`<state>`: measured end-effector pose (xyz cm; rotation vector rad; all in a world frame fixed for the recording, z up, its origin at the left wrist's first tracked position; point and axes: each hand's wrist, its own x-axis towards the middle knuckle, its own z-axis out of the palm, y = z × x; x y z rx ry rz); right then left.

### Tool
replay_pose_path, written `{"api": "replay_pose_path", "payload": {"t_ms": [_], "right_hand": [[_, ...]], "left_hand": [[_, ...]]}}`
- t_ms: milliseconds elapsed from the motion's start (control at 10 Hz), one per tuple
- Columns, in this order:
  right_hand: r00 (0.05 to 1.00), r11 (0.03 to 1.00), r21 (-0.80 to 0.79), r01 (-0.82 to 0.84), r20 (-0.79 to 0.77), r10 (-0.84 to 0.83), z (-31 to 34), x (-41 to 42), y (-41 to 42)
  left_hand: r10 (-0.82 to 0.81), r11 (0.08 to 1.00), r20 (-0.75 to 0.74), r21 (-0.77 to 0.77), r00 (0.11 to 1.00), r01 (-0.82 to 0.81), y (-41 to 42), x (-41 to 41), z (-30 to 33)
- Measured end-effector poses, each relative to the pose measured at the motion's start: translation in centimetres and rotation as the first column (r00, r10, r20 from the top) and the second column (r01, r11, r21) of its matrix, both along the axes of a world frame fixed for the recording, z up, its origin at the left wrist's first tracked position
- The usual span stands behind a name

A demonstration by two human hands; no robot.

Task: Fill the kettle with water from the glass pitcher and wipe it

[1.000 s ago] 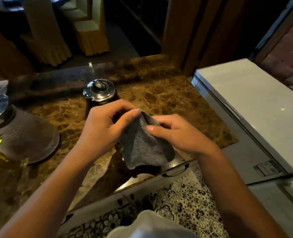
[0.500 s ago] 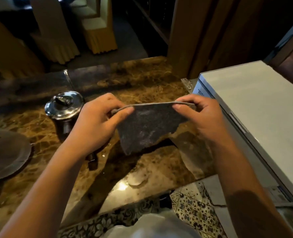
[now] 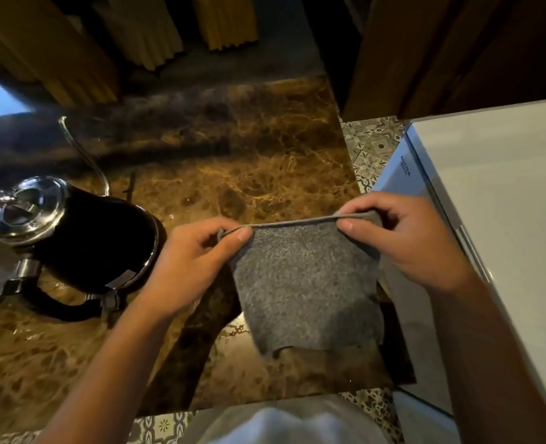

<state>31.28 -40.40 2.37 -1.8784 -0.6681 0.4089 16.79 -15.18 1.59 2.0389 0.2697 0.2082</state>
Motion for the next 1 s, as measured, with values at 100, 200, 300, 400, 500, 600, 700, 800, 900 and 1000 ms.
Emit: {"api": "replay_pose_path", "payload": {"t_ms": [100,200,300,400,500,600,700,800,900,1000], "right_hand": [[0.992,0.982,-0.184,0.031,0.125,-0.008,-3.3,3.0,1.8],[0.982,0.958,-0.277,0.079,0.189,-0.026,-5.6,5.5,4.0],[0.953,0.908,-0.377,0.183,0.294,-0.071,-7.3,7.0,5.6],[0.905,0.897,-0.36,0.257,0.416,-0.092,-8.8,6.2,5.9],[0.871,0.864,-0.446,0.235,0.491,0.017,-9.6,4.5,5.1],[0.872,0.743,-0.642,0.189,0.458,0.174,-10.8,3.1,3.7],[0.883,0.669,-0.728,0.151,0.404,0.24,-11.6,2.8,2.6],[0.89,0.643,-0.754,0.134,0.377,0.256,-11.5,2.8,2.4],[0.89,0.635,-0.758,0.148,0.382,0.25,-10.7,2.7,2.8],[0.884,0.742,-0.641,0.195,0.443,0.15,-9.1,2.4,3.8]], "left_hand": [[0.029,0.985,-0.131,0.171,0.991,-0.006,0.9,2.6,-2.8],[0.056,0.95,-0.18,0.313,0.982,0.004,1.7,5.7,-4.4],[0.129,0.867,-0.184,0.498,0.974,-0.021,2.5,8.3,-5.3],[0.21,0.776,-0.119,0.624,0.97,-0.092,2.5,8.2,-6.3],[0.063,0.719,-0.053,0.695,0.997,-0.009,2.1,6.0,-6.9],[-0.127,0.643,-0.279,0.707,0.952,0.294,2.1,3.9,-7.8],[-0.173,0.599,-0.479,0.643,0.861,0.478,2.8,2.9,-8.5],[-0.182,0.571,-0.504,0.645,0.844,0.508,3.2,2.8,-8.5],[-0.184,0.579,-0.486,0.648,0.854,0.494,3.1,3.1,-8.0],[-0.172,0.701,-0.339,0.618,0.925,0.357,3.3,3.1,-6.6]]}}
